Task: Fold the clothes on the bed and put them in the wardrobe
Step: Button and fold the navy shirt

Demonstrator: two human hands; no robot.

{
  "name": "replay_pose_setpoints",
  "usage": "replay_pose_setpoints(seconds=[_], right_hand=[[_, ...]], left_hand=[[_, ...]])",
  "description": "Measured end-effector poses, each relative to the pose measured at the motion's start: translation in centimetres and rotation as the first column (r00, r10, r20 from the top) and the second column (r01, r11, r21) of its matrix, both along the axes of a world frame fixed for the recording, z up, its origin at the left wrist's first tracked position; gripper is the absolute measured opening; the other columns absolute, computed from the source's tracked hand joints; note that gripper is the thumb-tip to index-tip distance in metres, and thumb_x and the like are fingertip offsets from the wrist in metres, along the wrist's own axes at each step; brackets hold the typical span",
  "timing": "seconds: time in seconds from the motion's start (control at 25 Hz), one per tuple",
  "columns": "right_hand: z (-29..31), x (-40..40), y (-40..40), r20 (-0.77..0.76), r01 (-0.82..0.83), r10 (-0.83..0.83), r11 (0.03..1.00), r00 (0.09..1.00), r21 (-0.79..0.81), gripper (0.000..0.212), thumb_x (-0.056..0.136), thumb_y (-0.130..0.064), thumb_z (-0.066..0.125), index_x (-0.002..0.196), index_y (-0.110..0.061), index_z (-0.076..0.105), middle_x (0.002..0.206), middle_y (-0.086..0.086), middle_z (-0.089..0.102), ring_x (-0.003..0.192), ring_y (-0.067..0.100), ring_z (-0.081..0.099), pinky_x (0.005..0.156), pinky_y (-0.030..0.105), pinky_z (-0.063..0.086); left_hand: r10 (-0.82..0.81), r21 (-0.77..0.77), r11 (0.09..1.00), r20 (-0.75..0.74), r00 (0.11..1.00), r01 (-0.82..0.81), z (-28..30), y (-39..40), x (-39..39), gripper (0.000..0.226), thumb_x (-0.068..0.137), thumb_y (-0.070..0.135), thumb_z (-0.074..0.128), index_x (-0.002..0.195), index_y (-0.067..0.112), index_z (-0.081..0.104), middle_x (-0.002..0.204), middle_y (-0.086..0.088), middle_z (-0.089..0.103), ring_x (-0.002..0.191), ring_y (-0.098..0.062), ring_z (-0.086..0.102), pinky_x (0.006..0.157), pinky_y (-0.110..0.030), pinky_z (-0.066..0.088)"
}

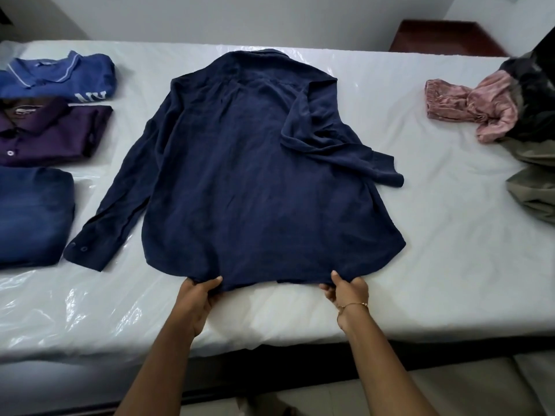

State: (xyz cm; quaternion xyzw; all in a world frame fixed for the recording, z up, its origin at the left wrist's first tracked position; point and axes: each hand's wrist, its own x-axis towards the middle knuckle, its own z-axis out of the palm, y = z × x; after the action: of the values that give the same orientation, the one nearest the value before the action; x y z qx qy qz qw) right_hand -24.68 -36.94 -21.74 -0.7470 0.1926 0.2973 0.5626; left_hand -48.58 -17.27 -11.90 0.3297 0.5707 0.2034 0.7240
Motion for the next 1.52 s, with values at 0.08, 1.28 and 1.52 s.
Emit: replay_pose_setpoints(seconds=[0.08,1.28,1.52], right_hand=[[-0.2,-0.1,-0.3,0.099,0.063,-0.051,0.990,0.994,-0.126,0.038,0.123,-0.006,0.077,0.159,-0.003,0.063,0.141,0.025,0.086,0.097,0.045,0.090,0.102,0.067,0.085],[2.4,27.9,17.0,0.331,-0.101,0.800,0.434,0.501,-0.895,0.035,0.118,-0.028,0.078,0.150,-0.035,0.091,0.153,0.000,0.080,0.155,0.039,0.046,0.126,0.068,0.058],[10.5,18.0,21.8,0.806,0.198,0.591,0.787,0.030,-0.584,0.019,0.104,-0.023,0.070,0.093,-0.022,0.085,0.088,0.005,0.075,0.092,0.036,0.064,0.087,0.051,0.045]], left_hand=[[0.039,0.047,0.998,-0.186,0.982,-0.031,-0.2,-0.6,0.0,0.037,0.093,-0.005,0.062,0.130,-0.007,0.058,0.113,-0.026,0.069,0.084,-0.032,0.067,0.074,-0.040,0.057],[-0.457,0.283,0.819,-0.204,0.866,0.499,3.9,11.2,33.8,0.024,0.102,0.035,0.067,0.106,0.012,0.070,0.105,-0.012,0.076,0.096,-0.024,0.074,0.080,-0.033,0.061],[-0.389,-0.158,0.853,0.444,0.807,0.498,4.0,12.1,36.7,0.079,0.098,0.077,0.039,0.128,0.008,0.065,0.121,-0.017,0.073,0.117,-0.031,0.068,0.106,-0.044,0.051]])
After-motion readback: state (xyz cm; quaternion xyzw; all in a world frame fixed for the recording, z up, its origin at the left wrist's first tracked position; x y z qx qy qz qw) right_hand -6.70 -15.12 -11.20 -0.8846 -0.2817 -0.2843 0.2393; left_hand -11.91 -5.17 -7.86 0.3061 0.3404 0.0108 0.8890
